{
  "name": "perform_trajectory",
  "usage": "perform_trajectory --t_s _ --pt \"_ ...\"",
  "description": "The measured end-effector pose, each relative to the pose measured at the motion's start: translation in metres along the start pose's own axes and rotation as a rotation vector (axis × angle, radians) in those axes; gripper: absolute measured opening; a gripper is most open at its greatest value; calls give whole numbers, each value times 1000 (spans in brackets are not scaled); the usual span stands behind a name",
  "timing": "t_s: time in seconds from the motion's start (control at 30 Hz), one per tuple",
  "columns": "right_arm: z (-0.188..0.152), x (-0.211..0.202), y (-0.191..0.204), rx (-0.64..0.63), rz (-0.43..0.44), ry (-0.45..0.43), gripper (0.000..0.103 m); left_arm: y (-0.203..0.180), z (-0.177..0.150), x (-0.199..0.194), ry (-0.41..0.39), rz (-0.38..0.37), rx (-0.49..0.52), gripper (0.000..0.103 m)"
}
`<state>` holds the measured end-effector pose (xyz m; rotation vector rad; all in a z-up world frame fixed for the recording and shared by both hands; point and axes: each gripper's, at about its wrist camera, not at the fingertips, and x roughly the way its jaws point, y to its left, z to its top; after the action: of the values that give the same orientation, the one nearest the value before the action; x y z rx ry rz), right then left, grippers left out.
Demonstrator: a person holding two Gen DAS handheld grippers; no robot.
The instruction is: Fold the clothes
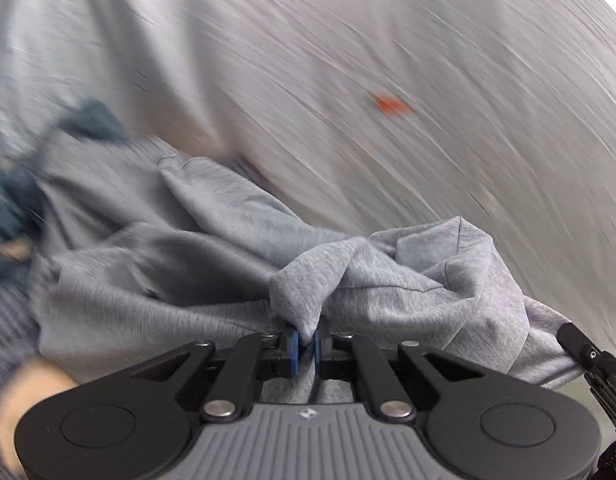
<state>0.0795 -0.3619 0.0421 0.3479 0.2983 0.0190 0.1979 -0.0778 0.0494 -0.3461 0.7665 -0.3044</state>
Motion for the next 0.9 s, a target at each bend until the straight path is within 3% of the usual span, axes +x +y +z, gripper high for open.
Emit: perform_trajectory --t_s 0.1,0.13,0.23,0.27,0.3,0.33,0.37,0.4,0.47,0.57,0.63,0.73,0.9 --pt "-30 -77 -63 4 -213 31 1 -60 -69 15 156 -52 166 14" --pt "-41 -101 -85 15 -285 45 2 -74 -94 23 205 -47 203 22" --pt "-82 -143 -146 27 -557 194 6 -99 -156 34 389 -36 258 28" --pt "-93 -155 -160 50 -606 222 7 -102 -170 32 422 -39 263 33" --pt "-101 -169 -171 90 -620 228 15 -104 -180 26 432 -41 262 37" --pt "-109 -182 -182 134 -624 230 30 -105 -188 20 429 -32 263 49" --pt "-116 -194 -190 169 -621 225 35 -104 -192 15 414 -7 262 59" --pt "-121 -202 -196 188 -616 221 41 -103 -195 12 401 24 257 61" --pt "-125 -207 -199 195 -596 239 42 -99 -195 14 389 76 220 61" --pt "-131 -208 -197 193 -580 262 60 -85 -194 10 382 143 134 62" --pt "-136 -206 -194 202 -574 273 77 -74 -189 6 375 180 102 63" --pt "-144 -198 -190 216 -569 295 85 -52 -177 9 343 215 76 68" --pt "-148 -147 -186 251 -584 344 94 -6 -147 24 321 261 -28 69"
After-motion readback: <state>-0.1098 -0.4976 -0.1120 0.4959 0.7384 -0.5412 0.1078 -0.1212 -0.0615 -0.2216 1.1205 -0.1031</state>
